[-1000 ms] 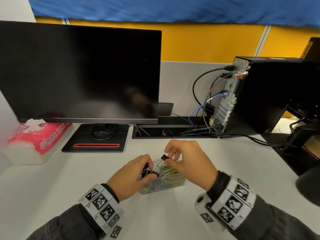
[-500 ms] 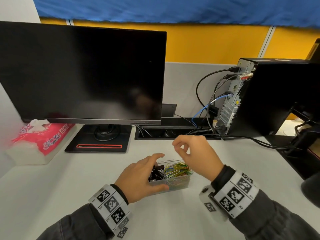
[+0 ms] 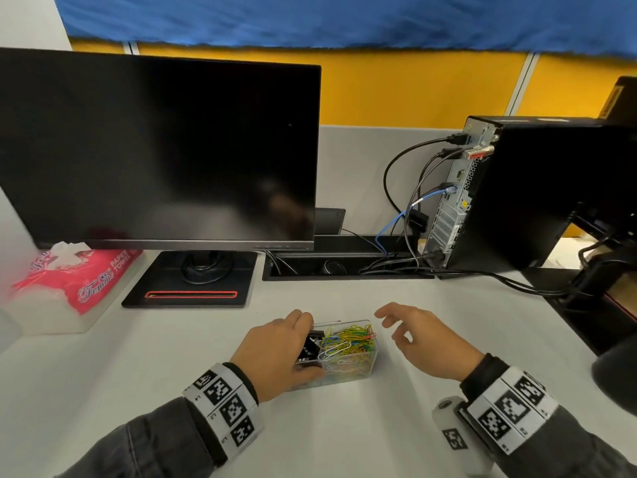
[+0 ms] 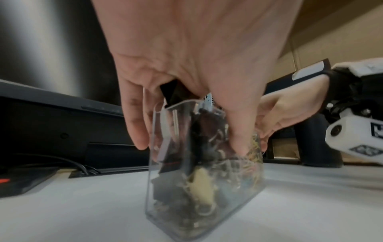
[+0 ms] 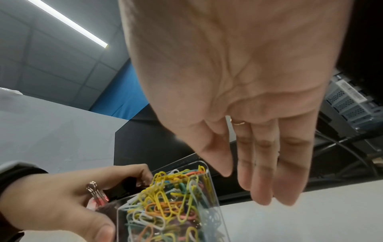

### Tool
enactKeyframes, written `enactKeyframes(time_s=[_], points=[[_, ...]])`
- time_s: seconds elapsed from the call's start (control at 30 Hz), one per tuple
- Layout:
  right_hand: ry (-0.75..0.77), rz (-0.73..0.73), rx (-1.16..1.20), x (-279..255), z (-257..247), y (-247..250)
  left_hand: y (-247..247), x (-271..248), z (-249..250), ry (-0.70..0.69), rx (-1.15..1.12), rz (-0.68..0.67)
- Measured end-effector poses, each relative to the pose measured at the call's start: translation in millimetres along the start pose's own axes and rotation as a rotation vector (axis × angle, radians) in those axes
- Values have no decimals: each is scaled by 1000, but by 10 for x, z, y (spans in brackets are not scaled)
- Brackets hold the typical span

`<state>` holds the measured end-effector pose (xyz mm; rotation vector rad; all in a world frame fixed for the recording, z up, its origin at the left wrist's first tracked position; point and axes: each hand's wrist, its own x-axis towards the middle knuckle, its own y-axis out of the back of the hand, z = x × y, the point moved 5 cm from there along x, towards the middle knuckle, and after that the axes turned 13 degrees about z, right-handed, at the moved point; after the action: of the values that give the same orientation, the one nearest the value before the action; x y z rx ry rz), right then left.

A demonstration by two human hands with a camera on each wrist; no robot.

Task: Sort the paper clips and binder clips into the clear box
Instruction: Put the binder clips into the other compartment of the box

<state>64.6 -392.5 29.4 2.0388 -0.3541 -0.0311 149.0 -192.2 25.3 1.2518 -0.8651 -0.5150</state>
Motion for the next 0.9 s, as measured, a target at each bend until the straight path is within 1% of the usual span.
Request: enactKeyframes(time_s=[0.13, 0.23, 0.33, 0.53, 0.67, 0.77, 0.83, 0.9], points=[[-14, -139, 49, -55, -40, -114, -18, -24, 13, -14, -87, 17], [-3, -225, 87, -102, -97, -191, -21, -45, 7, -20, -104, 39], [1, -234, 94, -129, -135, -187, -13, -56, 17, -13, -73, 68], [-6, -226, 119, -126, -152, -145, -30, -58, 12, -3, -67, 83], [0, -228, 132, -138, -167, -162, -66, -40, -34, -18, -84, 51], [3, -221, 143, -137, -155, -166, -62, -35, -71, -15, -218, -14], [8, -203, 149, -128, -135, -153, -47, -41, -83, 42, -388, -62], [9, -194, 162, -126, -118, -137, -37, -40, -93, 84, -558, -51]])
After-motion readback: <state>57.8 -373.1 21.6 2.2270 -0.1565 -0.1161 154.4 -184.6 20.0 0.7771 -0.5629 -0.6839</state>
